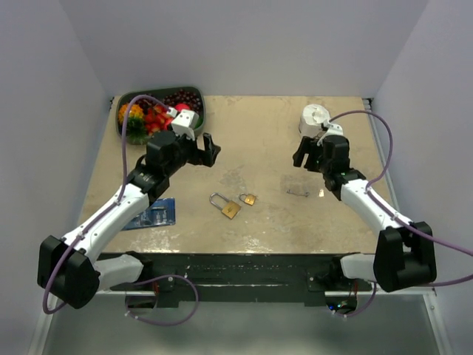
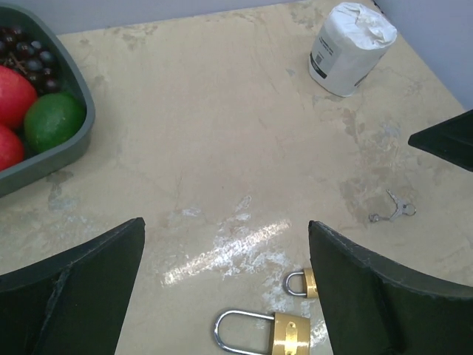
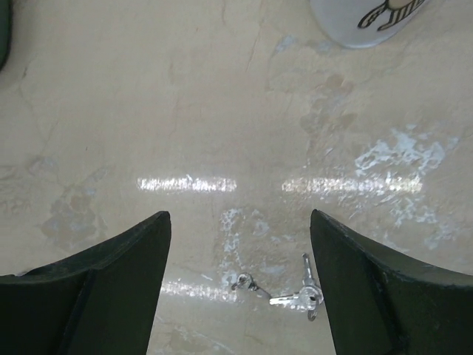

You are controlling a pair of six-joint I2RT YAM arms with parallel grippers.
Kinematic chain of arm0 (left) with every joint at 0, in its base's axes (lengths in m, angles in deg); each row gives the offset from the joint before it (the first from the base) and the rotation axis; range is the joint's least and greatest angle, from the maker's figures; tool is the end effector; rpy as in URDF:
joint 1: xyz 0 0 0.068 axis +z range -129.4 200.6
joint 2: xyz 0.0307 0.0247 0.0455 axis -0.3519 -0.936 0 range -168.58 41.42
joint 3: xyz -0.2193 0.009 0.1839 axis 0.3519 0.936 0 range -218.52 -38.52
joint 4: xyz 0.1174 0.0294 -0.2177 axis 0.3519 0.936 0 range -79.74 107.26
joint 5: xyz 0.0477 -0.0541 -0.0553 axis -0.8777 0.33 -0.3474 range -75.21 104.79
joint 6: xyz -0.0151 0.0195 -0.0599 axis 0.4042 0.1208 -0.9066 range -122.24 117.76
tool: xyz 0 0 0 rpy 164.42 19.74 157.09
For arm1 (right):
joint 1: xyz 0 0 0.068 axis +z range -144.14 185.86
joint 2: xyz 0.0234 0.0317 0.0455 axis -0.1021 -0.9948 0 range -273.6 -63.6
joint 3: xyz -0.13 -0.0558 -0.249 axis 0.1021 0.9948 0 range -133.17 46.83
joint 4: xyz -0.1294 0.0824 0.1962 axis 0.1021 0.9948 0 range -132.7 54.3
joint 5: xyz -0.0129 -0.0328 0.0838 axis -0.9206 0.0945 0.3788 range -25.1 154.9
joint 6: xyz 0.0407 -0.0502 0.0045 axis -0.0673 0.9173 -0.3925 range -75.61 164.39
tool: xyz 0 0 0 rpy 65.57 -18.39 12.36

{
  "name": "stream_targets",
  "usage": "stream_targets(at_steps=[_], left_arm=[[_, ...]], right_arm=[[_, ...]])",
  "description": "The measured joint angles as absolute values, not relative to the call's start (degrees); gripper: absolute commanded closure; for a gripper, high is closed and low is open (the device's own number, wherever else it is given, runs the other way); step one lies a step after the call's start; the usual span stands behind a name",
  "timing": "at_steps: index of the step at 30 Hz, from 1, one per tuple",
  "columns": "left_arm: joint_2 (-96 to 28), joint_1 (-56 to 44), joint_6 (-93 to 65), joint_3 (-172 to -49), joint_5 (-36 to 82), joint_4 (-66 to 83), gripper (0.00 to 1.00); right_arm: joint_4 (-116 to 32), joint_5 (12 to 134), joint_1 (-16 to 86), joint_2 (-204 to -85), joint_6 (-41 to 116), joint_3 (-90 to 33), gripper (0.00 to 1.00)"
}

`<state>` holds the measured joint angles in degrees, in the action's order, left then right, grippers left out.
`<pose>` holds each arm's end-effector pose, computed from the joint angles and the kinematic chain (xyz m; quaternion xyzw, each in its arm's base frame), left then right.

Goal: Unlock with the key

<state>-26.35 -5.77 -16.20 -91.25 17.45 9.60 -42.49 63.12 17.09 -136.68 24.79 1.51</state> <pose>0.2453 -0.1240 0.3377 0.0996 0.7836 -0.2285 0.5690 0.2770 0.0534 0.2663 0.0705 0.8540 0.1240 0.5003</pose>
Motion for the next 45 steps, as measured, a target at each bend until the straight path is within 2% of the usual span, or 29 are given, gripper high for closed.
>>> stream_targets(at_steps=[8, 16, 25, 45], left_arm=[[-24.5, -5.3, -16.3, -87.7, 16.5, 10.2, 0.03], [-21.3, -5.3, -16.2, -87.6, 15.8, 10.2, 0.03], [-21.0, -5.3, -16.2, -87.6, 15.6, 10.3, 0.03], [-20.2, -5.3, -16.2, -87.6, 14.3, 10.4, 0.02]], right_arm=[[-39.6, 66.5, 17.4, -140.5, 20.7, 2.2, 0.3], [-40.8, 69.4, 22.6, -144.9, 14.6, 3.0, 0.34], [-40.8, 66.6, 28.0, -145.6, 7.4, 7.2, 0.33], [-42.8, 58.0, 28.0, -143.1, 2.7, 10.5, 0.36]])
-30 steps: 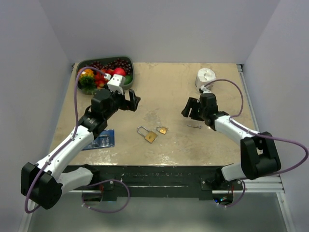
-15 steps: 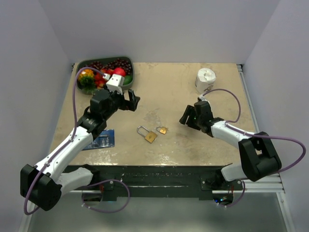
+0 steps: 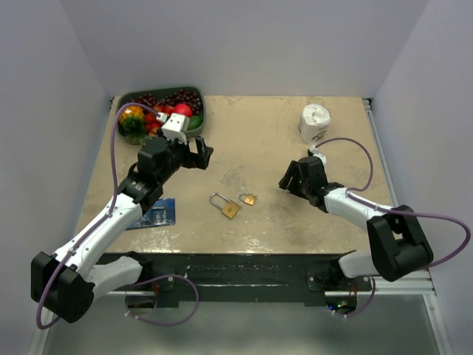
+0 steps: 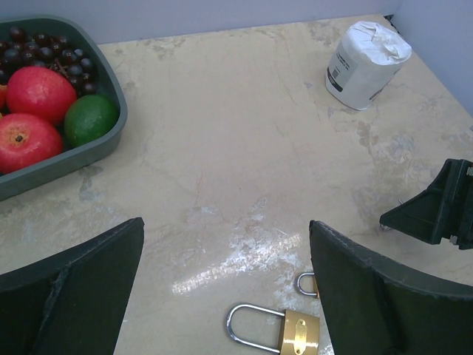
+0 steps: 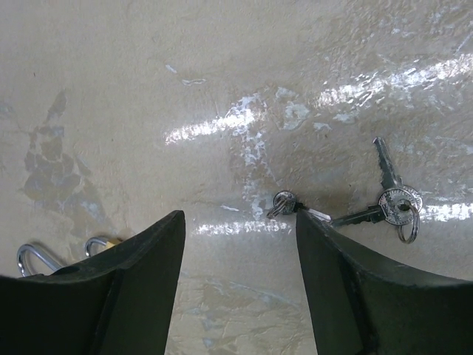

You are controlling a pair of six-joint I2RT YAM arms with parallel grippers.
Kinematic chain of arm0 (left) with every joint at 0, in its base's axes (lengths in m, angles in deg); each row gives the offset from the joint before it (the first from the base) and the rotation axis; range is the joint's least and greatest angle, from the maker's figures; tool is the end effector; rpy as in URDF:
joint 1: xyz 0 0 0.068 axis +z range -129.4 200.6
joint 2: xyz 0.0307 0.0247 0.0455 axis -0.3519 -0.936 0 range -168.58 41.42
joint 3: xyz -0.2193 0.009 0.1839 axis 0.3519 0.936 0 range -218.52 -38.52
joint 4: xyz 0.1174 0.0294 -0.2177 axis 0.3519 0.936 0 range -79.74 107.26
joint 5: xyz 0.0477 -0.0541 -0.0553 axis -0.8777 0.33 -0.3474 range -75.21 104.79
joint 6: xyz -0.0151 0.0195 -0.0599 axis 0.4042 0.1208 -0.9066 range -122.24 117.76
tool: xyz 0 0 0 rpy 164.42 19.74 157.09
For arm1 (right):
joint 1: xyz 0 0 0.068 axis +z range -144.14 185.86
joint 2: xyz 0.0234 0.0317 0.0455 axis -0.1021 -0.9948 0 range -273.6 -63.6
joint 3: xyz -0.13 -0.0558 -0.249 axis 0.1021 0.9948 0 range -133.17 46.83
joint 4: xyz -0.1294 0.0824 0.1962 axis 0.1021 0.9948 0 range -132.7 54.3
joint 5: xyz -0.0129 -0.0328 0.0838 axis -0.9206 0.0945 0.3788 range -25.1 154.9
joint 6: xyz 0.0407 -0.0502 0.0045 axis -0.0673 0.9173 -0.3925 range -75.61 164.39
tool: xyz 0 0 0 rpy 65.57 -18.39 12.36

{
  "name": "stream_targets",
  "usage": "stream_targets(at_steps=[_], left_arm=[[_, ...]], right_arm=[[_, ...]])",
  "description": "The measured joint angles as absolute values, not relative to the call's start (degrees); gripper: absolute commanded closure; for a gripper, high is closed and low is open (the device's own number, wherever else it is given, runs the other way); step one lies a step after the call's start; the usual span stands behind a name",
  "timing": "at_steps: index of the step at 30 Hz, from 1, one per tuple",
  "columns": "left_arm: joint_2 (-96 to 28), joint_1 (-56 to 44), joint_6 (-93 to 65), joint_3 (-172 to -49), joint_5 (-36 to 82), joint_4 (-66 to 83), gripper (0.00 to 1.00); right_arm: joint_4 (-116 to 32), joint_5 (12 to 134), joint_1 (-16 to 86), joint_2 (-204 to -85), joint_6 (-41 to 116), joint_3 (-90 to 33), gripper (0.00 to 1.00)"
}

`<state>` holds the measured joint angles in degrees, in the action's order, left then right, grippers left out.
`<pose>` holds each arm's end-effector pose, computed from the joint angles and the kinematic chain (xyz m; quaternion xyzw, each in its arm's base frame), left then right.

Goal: Unlock with the key

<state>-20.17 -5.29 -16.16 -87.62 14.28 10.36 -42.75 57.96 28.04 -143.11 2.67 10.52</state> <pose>0.2239 -0.1080 0.3393 0.0787 0.7764 -0.2096 0.5892 0.2524 0.0962 0.1871 0.1791 0.8985 0.1628 0.3662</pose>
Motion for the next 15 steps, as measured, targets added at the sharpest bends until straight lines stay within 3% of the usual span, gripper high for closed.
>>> stream_targets(at_steps=[15], left_arm=[[-20.2, -5.3, -16.2, -87.6, 14.3, 10.4, 0.03]], right_arm=[[-44.1, 57.1, 28.0, -144.5, 2.3, 10.8, 0.42]])
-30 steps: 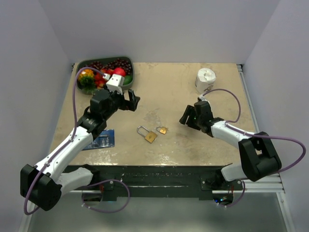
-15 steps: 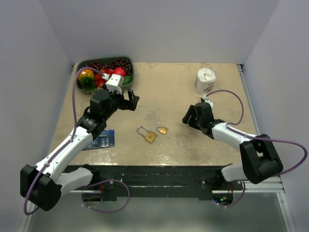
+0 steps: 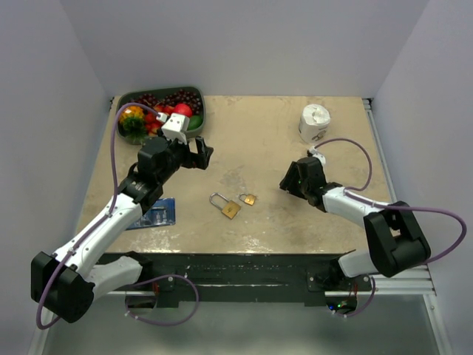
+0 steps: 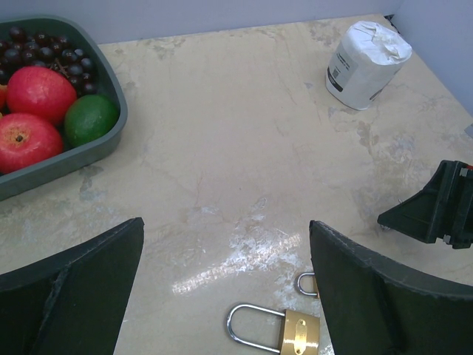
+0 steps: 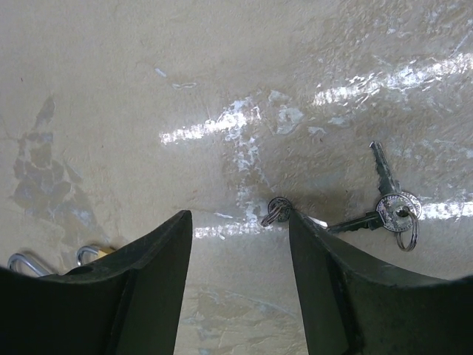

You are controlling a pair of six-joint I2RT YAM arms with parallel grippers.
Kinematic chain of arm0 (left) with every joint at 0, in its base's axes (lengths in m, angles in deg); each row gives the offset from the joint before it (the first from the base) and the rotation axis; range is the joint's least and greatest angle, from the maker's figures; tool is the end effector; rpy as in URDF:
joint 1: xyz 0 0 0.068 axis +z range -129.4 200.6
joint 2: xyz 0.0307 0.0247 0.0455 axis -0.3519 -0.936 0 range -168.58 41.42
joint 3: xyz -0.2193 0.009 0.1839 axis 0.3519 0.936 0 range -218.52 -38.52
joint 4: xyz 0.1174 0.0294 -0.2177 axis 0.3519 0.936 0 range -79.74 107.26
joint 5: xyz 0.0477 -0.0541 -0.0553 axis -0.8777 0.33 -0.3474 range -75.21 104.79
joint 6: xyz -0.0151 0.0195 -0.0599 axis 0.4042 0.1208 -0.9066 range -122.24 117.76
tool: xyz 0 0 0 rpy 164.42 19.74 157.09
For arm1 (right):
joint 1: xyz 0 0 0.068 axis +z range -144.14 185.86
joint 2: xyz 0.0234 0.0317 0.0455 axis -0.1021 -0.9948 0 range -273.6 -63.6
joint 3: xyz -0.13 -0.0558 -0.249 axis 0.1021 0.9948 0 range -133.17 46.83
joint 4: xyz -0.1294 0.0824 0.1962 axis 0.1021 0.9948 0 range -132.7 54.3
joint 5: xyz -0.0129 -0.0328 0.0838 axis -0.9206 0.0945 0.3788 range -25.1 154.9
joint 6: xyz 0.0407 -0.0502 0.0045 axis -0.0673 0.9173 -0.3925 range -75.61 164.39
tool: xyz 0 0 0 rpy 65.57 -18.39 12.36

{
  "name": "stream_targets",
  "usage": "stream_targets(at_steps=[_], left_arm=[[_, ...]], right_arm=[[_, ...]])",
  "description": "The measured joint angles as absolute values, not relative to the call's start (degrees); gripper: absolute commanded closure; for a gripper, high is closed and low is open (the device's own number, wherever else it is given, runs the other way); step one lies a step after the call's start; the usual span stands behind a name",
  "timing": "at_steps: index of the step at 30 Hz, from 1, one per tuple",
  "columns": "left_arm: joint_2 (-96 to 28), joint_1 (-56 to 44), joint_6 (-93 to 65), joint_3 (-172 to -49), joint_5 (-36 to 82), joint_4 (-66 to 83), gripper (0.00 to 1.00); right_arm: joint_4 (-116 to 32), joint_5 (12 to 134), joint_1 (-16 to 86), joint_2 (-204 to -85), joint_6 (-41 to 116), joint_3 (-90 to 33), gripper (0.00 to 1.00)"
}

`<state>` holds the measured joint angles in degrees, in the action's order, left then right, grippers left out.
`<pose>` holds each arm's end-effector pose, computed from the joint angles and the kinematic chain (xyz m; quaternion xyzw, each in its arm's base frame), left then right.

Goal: Unlock with the key

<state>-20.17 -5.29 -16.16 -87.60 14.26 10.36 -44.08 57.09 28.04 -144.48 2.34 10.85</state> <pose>0.2239 -0.1080 0.3392 0.0786 0.7765 -0.2095 0.5891 0.2549 0.0965 0.1815 0.1846 0.8983 0.1562 0.3668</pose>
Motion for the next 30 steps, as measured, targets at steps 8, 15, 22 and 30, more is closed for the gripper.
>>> stream_targets(at_steps=[8, 15, 22, 30], left_arm=[[-20.2, -5.3, -16.2, -87.6, 14.3, 10.4, 0.02], [-20.2, -5.3, -16.2, -87.6, 14.3, 10.4, 0.02], [-20.2, -5.3, -16.2, -87.6, 14.3, 10.4, 0.02], [-20.2, -5.3, -16.2, -87.6, 14.2, 10.4, 0.02]], right_arm=[[-44.8, 57.1, 28.4, -146.1, 2.3, 11.0, 0.43], [-45.5, 57.1, 28.6, -147.4, 1.8, 11.0, 0.46], [-46.3, 57.0, 28.7, -147.9, 1.5, 11.1, 0.5], [-47.4, 55.1, 29.6, -148.7, 1.6, 11.1, 0.52]])
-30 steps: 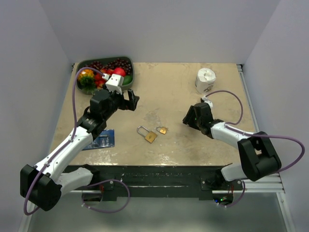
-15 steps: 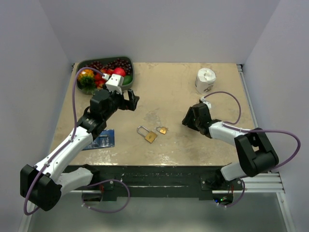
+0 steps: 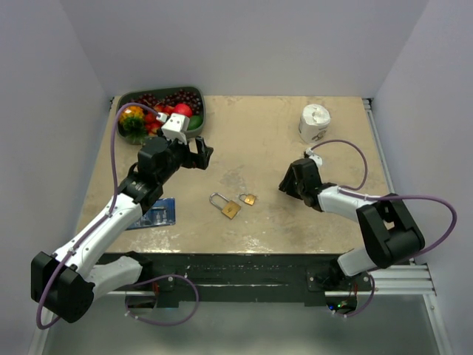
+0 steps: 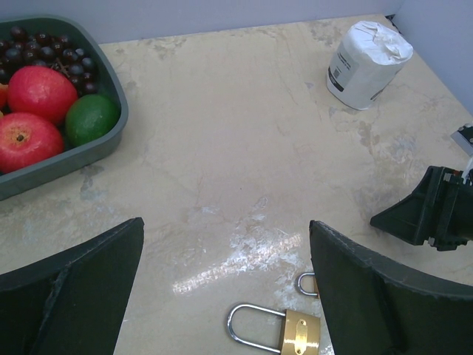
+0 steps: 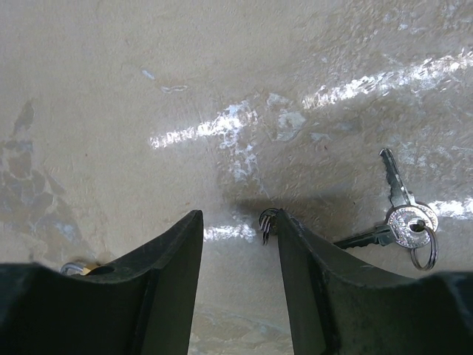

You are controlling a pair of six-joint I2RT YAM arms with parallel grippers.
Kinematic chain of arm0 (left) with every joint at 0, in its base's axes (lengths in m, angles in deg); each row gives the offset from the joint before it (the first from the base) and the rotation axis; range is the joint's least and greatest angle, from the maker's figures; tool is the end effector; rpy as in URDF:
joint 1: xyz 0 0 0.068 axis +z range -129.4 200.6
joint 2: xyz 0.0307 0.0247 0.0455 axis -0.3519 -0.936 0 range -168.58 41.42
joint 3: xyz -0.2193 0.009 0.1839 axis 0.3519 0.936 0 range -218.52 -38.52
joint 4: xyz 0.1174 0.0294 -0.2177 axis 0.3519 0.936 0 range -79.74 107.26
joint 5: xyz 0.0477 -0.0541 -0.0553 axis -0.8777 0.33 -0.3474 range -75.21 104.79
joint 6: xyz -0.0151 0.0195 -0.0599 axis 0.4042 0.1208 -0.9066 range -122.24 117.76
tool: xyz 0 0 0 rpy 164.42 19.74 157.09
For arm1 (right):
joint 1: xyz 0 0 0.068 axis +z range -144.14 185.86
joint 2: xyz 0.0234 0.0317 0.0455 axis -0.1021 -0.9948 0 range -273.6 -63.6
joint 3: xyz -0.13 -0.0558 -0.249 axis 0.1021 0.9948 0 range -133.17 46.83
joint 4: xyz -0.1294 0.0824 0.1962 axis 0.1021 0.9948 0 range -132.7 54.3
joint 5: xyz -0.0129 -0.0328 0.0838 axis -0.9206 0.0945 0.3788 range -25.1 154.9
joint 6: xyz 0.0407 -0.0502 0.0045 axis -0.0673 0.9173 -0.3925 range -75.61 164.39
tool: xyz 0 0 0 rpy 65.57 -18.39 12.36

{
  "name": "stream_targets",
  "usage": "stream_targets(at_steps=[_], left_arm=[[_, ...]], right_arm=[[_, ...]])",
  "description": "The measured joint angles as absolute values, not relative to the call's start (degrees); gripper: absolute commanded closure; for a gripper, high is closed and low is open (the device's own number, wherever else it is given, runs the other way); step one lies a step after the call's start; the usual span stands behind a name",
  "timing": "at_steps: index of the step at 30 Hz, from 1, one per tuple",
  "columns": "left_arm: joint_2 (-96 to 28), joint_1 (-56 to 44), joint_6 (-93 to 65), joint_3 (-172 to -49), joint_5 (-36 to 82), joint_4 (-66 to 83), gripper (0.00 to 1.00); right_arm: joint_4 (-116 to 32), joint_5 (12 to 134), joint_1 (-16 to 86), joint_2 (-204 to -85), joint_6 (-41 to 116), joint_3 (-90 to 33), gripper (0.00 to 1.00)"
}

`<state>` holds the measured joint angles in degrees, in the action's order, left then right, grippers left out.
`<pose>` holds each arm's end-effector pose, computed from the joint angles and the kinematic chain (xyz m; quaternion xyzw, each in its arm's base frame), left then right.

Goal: Unlock with the key

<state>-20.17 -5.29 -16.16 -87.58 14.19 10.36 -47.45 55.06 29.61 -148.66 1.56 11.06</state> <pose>0.2239 -0.1079 0.3391 0.0782 0.7766 -0.2090 0.5891 0.2607 0.1052 0.1672 0.1850 0.9007 0.1451 0.3653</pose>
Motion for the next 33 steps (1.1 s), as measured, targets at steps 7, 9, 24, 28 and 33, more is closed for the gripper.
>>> stream_targets(at_steps=[7, 9, 24, 28, 33], left_arm=[[-20.2, -5.3, -16.2, -87.6, 14.1, 10.4, 0.02], [-20.2, -5.3, -16.2, -87.6, 14.0, 10.4, 0.02], [-20.1, -5.3, -16.2, -87.6, 13.9, 10.4, 0.02], [-20.0, -5.3, -16.1, -87.6, 13.9, 10.4, 0.02], [-19.6, -5.3, -16.1, -87.6, 13.8, 10.4, 0.02]], right_arm=[[-47.2, 52.7, 30.6, -148.7, 1.8, 11.1, 0.54], [-46.8, 51.7, 31.0, -148.7, 1.9, 11.0, 0.55], [-45.3, 46.3, 33.6, -150.7, 2.5, 9.2, 0.68], [-45.3, 45.9, 33.8, -151.4, 2.7, 8.7, 0.75], [-43.8, 45.7, 34.5, -152.4, 2.9, 7.6, 0.9]])
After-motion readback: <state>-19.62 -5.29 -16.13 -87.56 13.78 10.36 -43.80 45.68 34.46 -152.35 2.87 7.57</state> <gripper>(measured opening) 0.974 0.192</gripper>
